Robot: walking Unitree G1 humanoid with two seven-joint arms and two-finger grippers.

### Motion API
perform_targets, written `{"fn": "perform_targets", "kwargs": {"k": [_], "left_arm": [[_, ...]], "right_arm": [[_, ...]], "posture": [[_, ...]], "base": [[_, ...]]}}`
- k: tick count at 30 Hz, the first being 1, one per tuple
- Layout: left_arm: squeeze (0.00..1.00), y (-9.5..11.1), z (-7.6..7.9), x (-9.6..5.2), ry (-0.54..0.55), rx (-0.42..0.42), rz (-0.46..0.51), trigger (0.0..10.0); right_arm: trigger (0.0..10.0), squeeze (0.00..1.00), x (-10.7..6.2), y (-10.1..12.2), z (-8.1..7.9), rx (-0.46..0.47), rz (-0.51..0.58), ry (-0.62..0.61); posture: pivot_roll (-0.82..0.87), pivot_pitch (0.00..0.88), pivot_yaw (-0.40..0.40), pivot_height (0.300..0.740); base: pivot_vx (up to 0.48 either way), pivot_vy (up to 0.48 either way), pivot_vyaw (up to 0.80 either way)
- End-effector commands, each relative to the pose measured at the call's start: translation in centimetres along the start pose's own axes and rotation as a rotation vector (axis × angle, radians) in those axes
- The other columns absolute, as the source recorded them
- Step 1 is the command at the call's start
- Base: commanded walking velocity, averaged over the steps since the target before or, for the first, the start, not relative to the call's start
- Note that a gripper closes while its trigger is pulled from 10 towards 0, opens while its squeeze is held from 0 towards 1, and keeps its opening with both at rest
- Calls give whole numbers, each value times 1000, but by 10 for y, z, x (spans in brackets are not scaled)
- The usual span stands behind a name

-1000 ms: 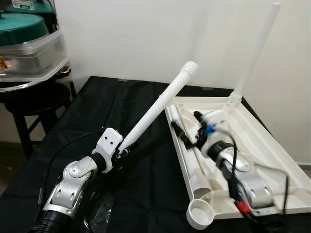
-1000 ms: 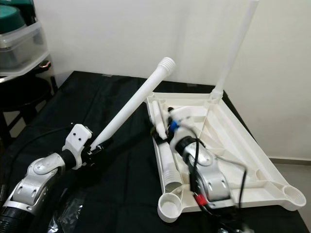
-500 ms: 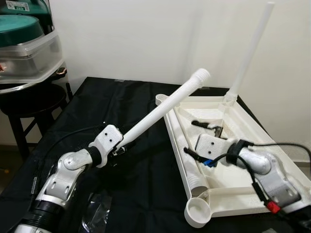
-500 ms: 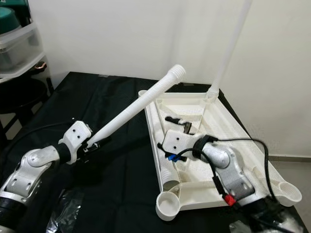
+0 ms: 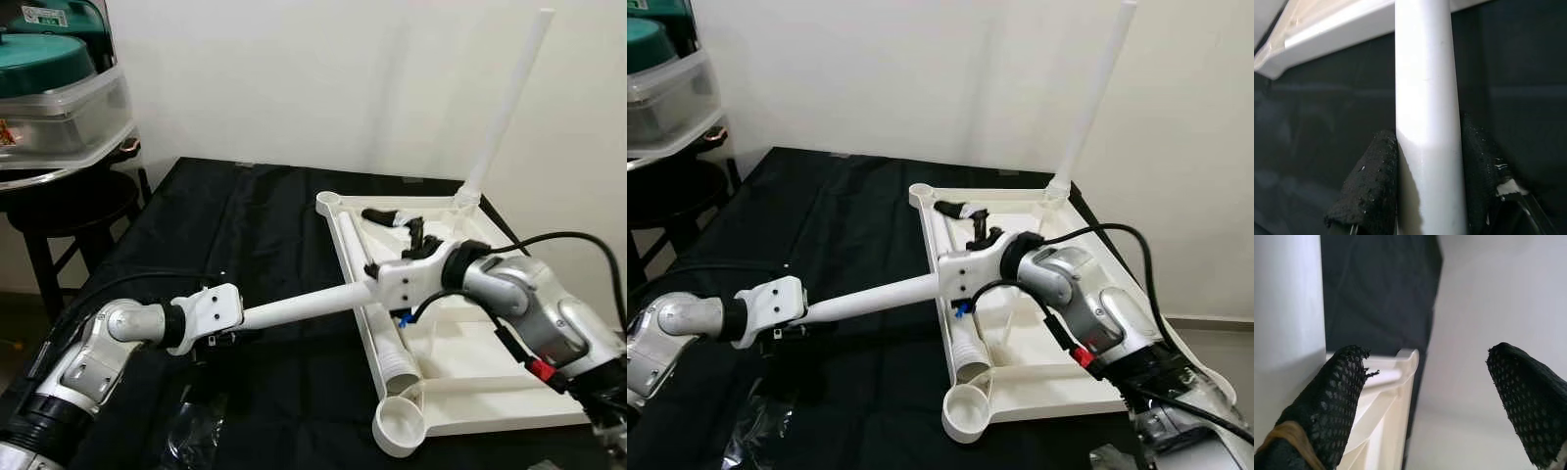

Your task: Building children table

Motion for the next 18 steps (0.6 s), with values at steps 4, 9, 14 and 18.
{"fn": "perform_targets", "kwargs": {"k": [4,9,14,18], "left_arm": [[0,24,-12,-3,8,60,64,10000],[0,16,-15,1,16,73,34,10000],[0,11,-14,6,13,70,26,10000],[0,10,-14,7,22,73,23,10000]], "right_arm": [[10000,0,3,0,-23,34,-2,97],[10000,0,9,0,-7,83,0,16],[10000,0,12,6,27,191,33,-114],[10000,0,13,12,27,270,66,-104]], "posture": [[44,0,-75,740],[39,0,-71,740],[37,0,-72,740],[36,0,-74,740]], "base": [[0,0,0],[0,0,0],[0,0,0],[0,0,0]]}}
Point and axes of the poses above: a point about 5 cm out from each wrist's last joint towards the gripper, its own x axis pointing out of the wrist towards the gripper, its own y axis along the axis of the wrist's last joint, z = x × y, the point moved 5 cm from there along x, pointing out of the wrist towards the gripper, and after that the axes turned 9 degrees about -x, right-handed, at the moved point
